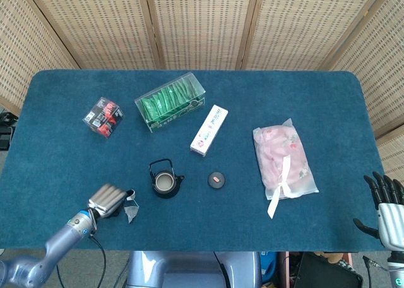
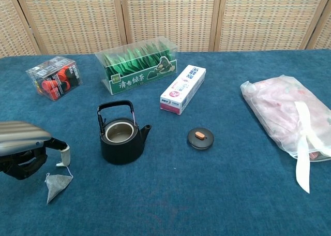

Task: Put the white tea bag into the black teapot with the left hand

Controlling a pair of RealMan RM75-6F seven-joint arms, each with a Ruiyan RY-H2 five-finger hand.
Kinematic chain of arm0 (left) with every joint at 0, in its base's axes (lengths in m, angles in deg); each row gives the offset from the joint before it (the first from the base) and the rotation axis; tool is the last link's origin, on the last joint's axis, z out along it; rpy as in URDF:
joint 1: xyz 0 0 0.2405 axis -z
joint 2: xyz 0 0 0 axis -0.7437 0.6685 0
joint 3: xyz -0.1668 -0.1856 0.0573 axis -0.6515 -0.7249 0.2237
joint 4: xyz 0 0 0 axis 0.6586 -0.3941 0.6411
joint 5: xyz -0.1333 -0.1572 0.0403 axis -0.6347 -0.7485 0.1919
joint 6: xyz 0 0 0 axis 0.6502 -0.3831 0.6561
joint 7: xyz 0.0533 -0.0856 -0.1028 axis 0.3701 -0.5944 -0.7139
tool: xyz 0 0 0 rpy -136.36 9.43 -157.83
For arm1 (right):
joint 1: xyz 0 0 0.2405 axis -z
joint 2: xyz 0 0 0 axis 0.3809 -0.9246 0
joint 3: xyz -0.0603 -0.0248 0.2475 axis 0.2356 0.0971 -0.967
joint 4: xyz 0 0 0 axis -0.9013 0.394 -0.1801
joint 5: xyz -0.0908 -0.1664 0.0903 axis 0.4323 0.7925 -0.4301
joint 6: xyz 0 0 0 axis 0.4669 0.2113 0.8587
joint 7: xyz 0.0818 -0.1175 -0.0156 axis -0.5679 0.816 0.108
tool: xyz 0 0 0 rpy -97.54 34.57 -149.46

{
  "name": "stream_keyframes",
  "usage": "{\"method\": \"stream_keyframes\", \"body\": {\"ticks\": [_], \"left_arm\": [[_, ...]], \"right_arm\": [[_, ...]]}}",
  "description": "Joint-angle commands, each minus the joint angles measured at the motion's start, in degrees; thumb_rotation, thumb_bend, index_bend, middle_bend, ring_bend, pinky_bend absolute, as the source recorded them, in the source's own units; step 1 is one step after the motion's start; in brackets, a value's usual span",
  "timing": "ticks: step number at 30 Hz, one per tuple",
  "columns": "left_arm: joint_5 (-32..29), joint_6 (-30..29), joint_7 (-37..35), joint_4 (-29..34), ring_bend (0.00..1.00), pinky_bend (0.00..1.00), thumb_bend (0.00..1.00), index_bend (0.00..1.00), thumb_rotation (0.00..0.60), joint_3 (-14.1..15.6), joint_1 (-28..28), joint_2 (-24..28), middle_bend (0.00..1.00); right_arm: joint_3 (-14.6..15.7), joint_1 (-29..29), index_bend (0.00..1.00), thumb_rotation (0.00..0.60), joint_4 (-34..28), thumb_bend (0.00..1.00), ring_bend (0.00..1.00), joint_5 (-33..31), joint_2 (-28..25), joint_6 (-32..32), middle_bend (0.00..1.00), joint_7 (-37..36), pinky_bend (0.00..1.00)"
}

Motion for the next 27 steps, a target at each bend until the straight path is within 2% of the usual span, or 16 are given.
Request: {"method": "stream_keyframes", "body": {"ticks": [1,11,16,25,27], "left_arm": [[-1.1,0.0,0.2,-1.0,0.79,0.68,0.83,0.31,0.6,0.2,0.0,0.4,0.84],[-3.3,-3.1,-0.2,-1.7,0.79,0.68,0.83,0.31,0.6,-0.5,-1.0,2.3,0.84],[0.1,-7.2,-3.1,-1.0,0.79,0.68,0.82,0.31,0.6,-1.1,-3.1,3.0,0.84],[4.5,-15.3,-4.9,-4.0,0.79,0.68,0.65,0.35,0.6,-1.8,-7.0,0.4,0.83],[4.5,-16.3,-4.2,-4.5,0.79,0.68,0.57,0.37,0.6,-2.1,-7.5,-0.2,0.83]], "right_arm": [[-0.1,0.1,0.12,0.6,-0.2,0.17,0.03,0.0,-0.1,-0.2,0.12,0.2,0.08],[-0.1,0.2,0.12,0.6,-0.9,0.17,0.03,0.5,-0.2,-0.8,0.12,0.9,0.08],[-0.1,0.3,0.12,0.6,-1.1,0.17,0.03,0.4,-0.2,-0.7,0.12,1.0,0.08],[-0.1,0.2,0.12,0.6,-0.7,0.17,0.03,0.3,0.0,-0.5,0.12,0.5,0.08],[-0.1,0.2,0.12,0.6,-0.4,0.17,0.03,0.3,0.1,-0.4,0.12,0.2,0.08]]}}
